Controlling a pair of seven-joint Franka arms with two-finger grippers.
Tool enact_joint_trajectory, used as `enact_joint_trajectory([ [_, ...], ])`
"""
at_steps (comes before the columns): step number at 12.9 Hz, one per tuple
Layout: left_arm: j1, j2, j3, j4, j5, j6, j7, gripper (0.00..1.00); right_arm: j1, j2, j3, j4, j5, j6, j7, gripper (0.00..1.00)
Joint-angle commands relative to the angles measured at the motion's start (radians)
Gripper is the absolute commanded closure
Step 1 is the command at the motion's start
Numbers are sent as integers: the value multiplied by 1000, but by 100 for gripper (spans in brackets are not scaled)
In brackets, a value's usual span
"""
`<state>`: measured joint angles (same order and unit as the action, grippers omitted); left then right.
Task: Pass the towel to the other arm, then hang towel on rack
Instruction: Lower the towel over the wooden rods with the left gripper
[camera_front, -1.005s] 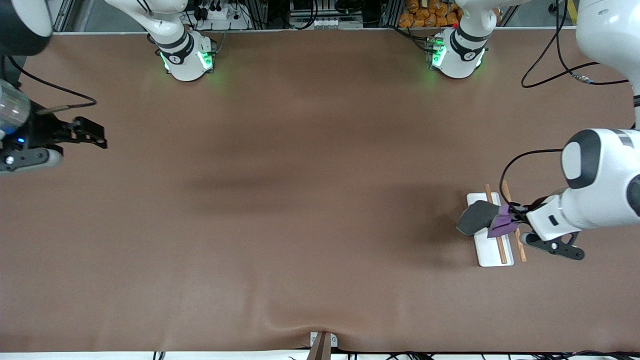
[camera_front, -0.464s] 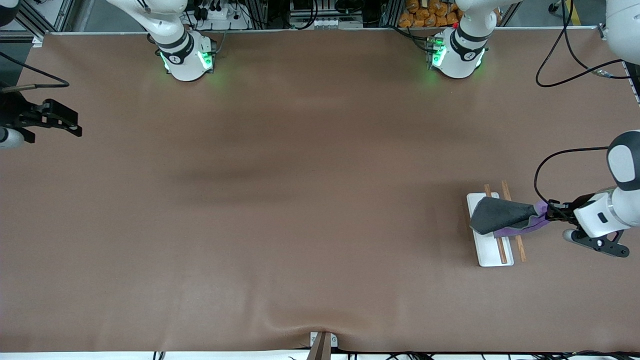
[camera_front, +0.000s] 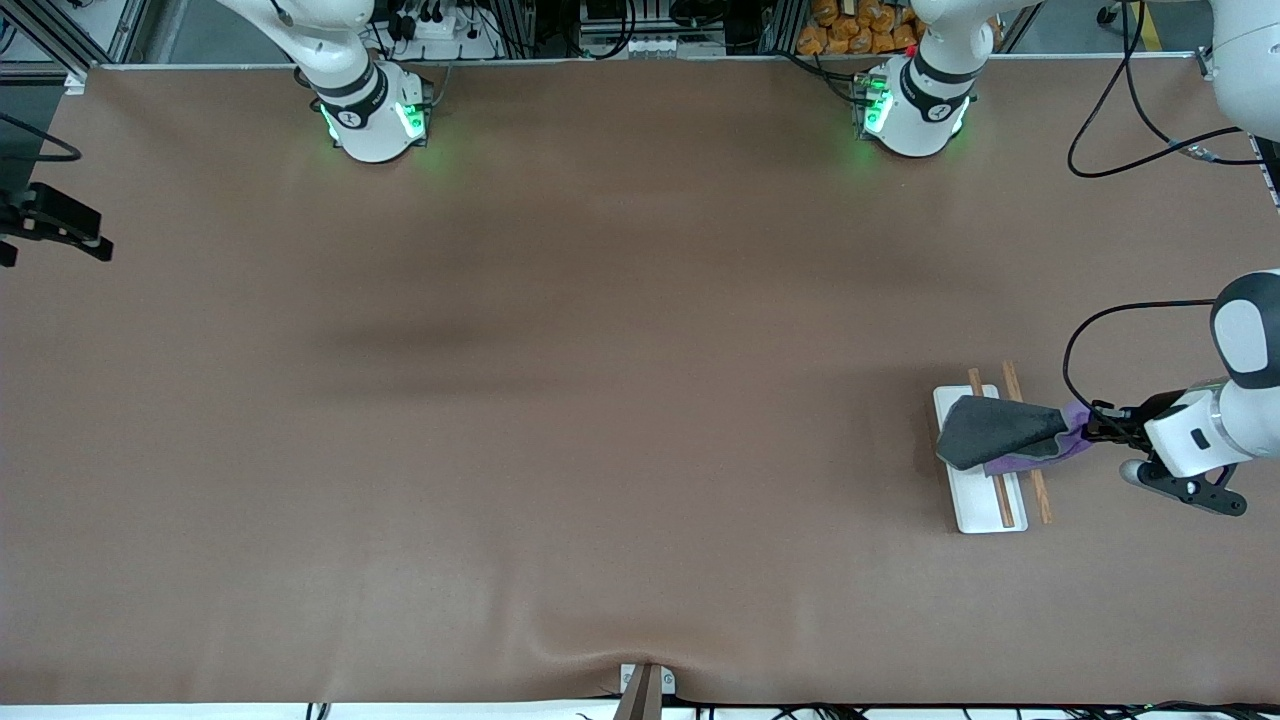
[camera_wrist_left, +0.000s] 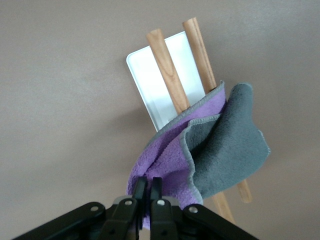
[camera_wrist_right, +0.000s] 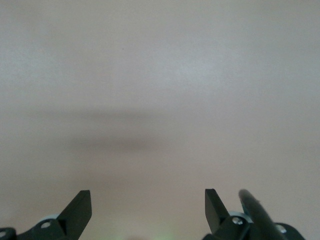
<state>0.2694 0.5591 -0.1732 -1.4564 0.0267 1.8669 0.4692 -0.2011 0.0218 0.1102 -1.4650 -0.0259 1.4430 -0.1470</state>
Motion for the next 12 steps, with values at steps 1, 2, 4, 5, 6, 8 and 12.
enact_joint_trajectory([
  [1, -4, 12, -5, 8, -22, 0, -1, 93, 107, -23, -116, -12, 3, -10, 27, 0],
  [2, 2, 13, -5, 8, -22, 1, 6, 94, 109, -29, -119, -14, 4, -22, 61, 0],
  [4, 11, 12, -5, 8, -22, 2, 17, 100, 112, -31, -116, -14, 3, -36, 104, 0],
  [5, 14, 12, -5, 8, -22, 2, 25, 100, 109, -31, -115, -14, 4, -33, 102, 0],
  [6, 19, 13, -5, 8, -24, 2, 32, 100, 104, -31, -113, -14, 4, -29, 95, 0],
  [8, 33, 19, -5, 10, -22, 3, 32, 100, 112, -36, -116, -14, 41, -20, 102, 0],
  [12, 42, 32, -5, 10, -33, 9, 32, 72, 112, -39, -119, -18, 72, 7, 147, 0],
])
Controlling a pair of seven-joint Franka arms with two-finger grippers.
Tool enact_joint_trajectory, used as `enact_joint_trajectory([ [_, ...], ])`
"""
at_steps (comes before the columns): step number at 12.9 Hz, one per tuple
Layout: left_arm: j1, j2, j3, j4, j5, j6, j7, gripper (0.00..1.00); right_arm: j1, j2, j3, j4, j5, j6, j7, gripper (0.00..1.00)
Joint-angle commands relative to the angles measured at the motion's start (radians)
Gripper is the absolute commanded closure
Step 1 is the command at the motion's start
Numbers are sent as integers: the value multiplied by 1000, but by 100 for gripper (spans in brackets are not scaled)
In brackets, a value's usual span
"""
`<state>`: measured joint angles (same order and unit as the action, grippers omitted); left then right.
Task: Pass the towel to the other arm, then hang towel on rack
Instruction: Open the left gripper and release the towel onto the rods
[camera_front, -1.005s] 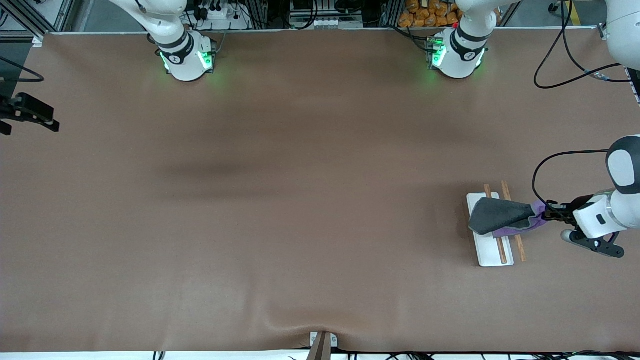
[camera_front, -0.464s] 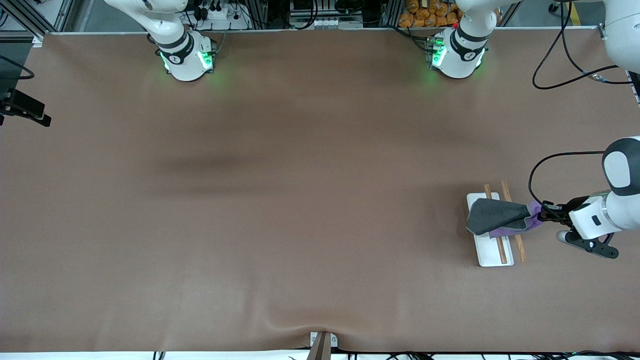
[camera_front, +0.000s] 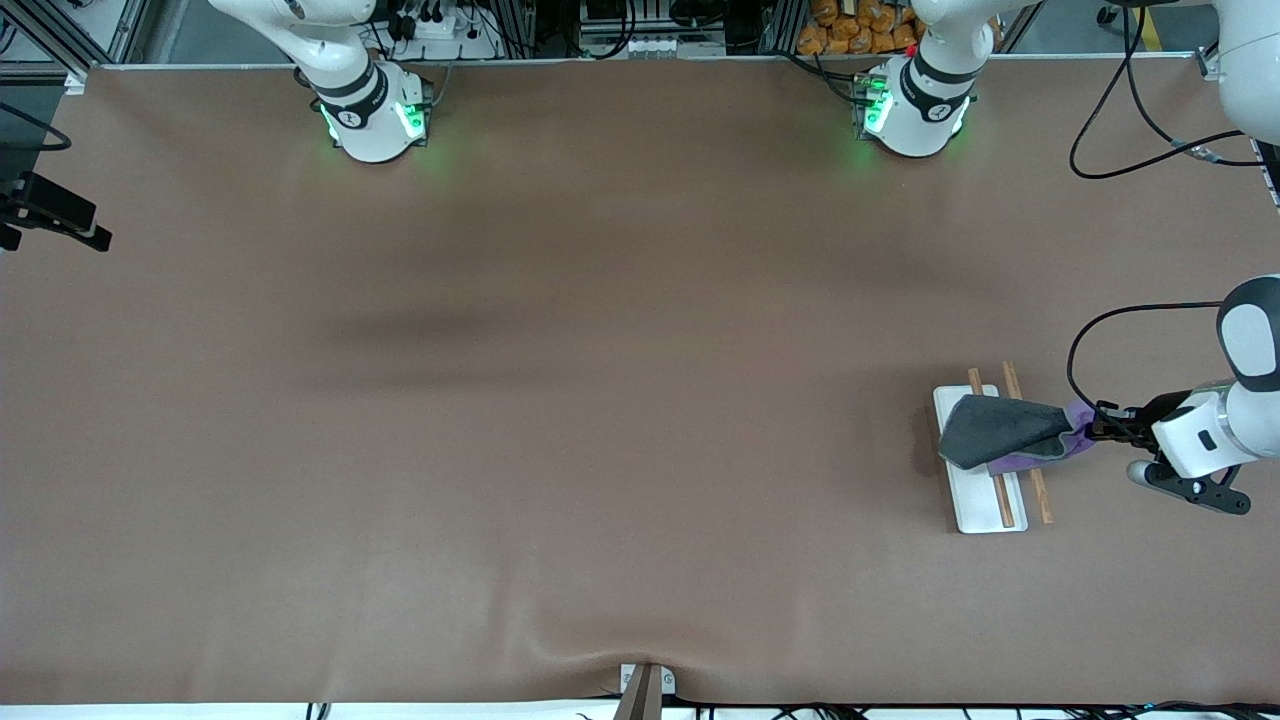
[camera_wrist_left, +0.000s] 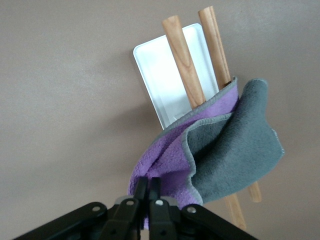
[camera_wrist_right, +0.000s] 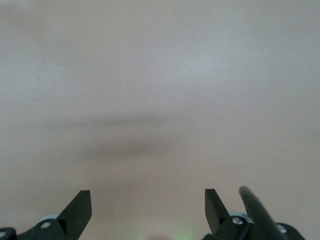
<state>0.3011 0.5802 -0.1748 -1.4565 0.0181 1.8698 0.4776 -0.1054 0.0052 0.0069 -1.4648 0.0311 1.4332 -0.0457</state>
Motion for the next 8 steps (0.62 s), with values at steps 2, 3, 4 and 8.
enact_joint_trajectory([
  [2, 12, 4, -2, 10, -49, 6, 24, 0, 21, -16, -15, -19, 0, 21, 58, 0],
  [3, 10, 0, -2, 10, -44, 6, 26, 0, 20, -14, -15, -22, 1, 23, 60, 0],
  [4, 10, -3, -2, 11, -44, 5, 27, 0, 20, -20, -15, -28, 1, 12, 78, 0],
  [8, 24, -33, -3, 13, -47, -8, 29, 0, 18, -4, -11, -12, 16, 9, 122, 0],
])
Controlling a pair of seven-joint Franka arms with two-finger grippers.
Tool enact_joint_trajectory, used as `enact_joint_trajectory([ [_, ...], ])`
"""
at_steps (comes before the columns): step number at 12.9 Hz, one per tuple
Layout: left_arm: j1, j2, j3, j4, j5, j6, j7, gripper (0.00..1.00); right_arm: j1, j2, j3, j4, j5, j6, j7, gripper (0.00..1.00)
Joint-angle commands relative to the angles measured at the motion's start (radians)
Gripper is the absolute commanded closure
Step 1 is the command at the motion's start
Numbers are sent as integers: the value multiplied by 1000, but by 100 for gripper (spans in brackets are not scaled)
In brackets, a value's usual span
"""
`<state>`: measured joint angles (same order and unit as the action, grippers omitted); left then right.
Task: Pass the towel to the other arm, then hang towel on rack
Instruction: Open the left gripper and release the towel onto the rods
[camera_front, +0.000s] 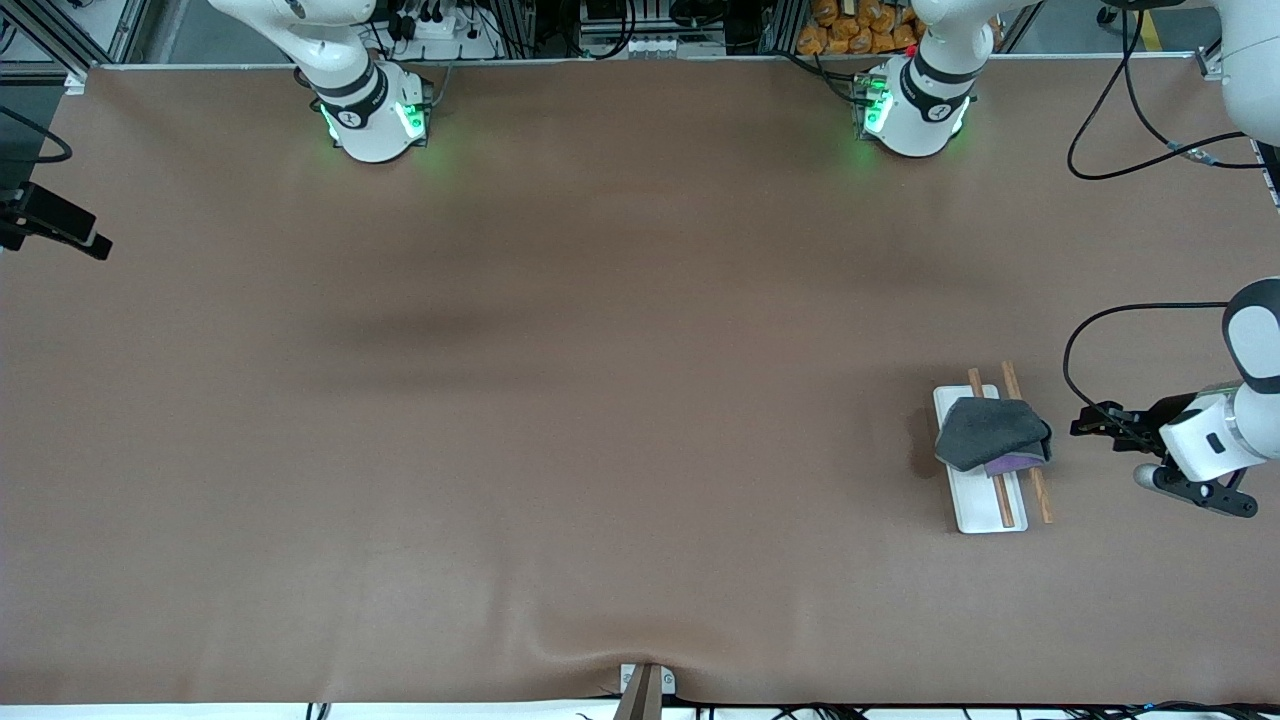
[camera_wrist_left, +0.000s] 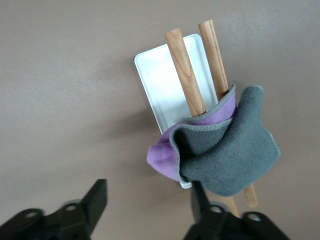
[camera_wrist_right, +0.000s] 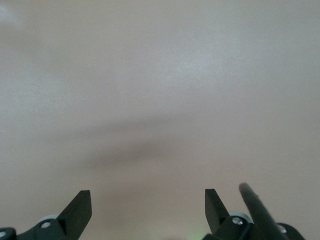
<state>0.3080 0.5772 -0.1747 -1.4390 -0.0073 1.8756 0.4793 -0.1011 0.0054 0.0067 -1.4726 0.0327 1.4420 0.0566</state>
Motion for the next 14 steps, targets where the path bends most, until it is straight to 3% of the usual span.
enact_joint_trajectory([
  [1, 17, -40, -5, 0, -23, -33, 27, 0, 17, -1, -11, 1, 13, 0, 22, 0],
  [5, -1, -164, -14, 2, -20, -73, 16, 0, 12, -1, -13, 8, 13, -3, 25, 0],
  [11, -3, -259, -109, 32, -14, -121, -2, 0, 11, -1, -14, 9, 9, -5, 25, 0],
  [14, -3, -307, -118, 32, -14, -136, -164, 0, 11, -1, -13, 9, 7, -5, 25, 0],
])
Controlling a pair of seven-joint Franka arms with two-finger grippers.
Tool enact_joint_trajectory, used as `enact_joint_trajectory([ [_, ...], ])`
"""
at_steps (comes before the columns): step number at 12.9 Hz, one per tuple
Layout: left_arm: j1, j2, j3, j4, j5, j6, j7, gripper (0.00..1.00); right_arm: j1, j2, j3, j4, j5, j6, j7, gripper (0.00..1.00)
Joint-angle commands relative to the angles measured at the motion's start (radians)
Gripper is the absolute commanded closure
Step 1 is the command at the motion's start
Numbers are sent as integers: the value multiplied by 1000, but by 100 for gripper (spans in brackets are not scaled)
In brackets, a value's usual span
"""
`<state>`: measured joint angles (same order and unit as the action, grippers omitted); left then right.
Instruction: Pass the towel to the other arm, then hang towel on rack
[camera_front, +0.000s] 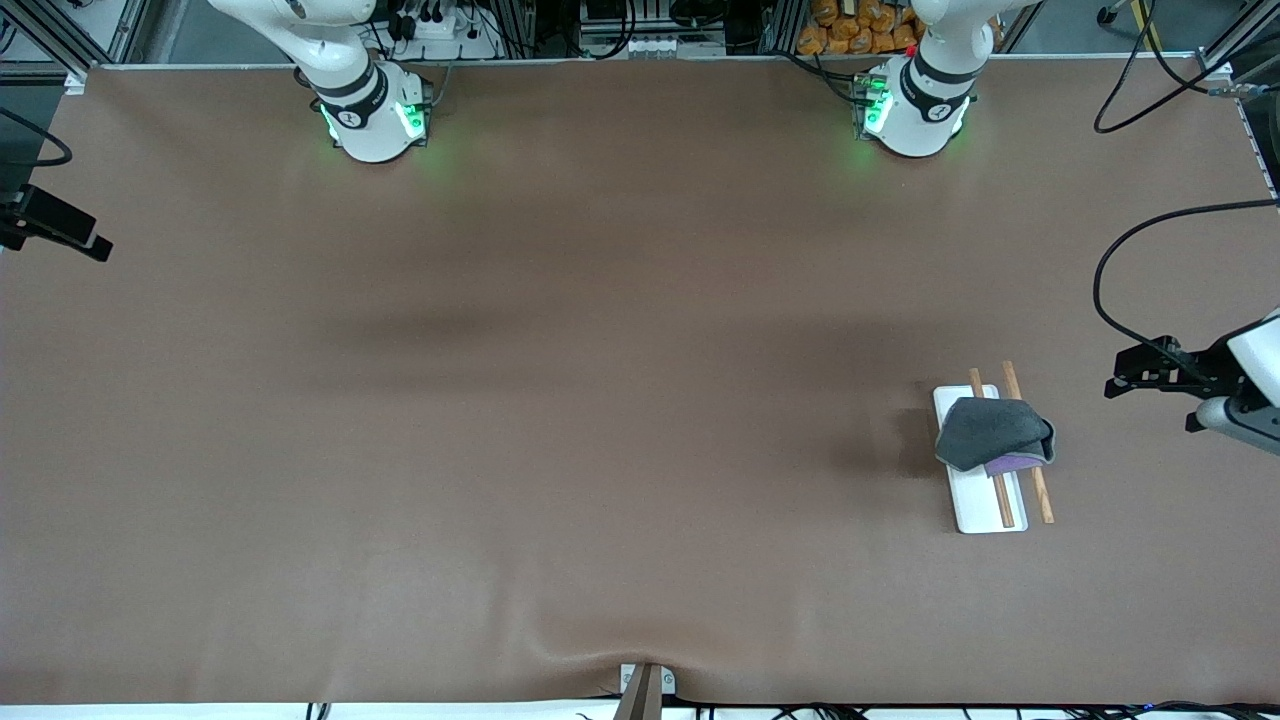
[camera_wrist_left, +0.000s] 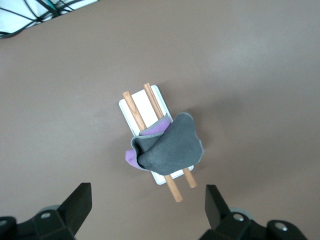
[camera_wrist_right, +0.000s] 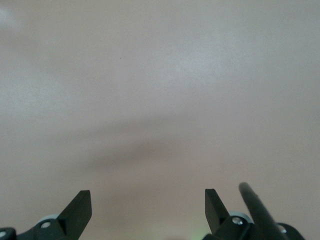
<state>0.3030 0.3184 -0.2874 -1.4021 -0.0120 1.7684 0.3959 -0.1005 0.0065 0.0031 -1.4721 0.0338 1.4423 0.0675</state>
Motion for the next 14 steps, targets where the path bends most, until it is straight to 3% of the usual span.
enact_joint_trajectory([
  [1, -8, -82, -22, -6, 18, -41, -165, 0, 10, -2, -9, 9, 3, -5, 14, 0],
  [5, -47, -169, -64, -11, 64, -112, -414, 0, 2, -3, -15, 36, -3, -26, 14, 0],
  [7, -149, -206, 31, -15, 63, -205, -486, 0, 1, -3, -14, 44, -3, -51, 11, 0],
  [11, -330, -287, 230, -95, 49, -228, -508, 0, 1, -2, -12, 44, -3, -51, 9, 0],
  [14, -321, -297, 232, -104, 49, -251, -506, 0, 1, -2, -12, 46, 0, -51, 9, 0],
])
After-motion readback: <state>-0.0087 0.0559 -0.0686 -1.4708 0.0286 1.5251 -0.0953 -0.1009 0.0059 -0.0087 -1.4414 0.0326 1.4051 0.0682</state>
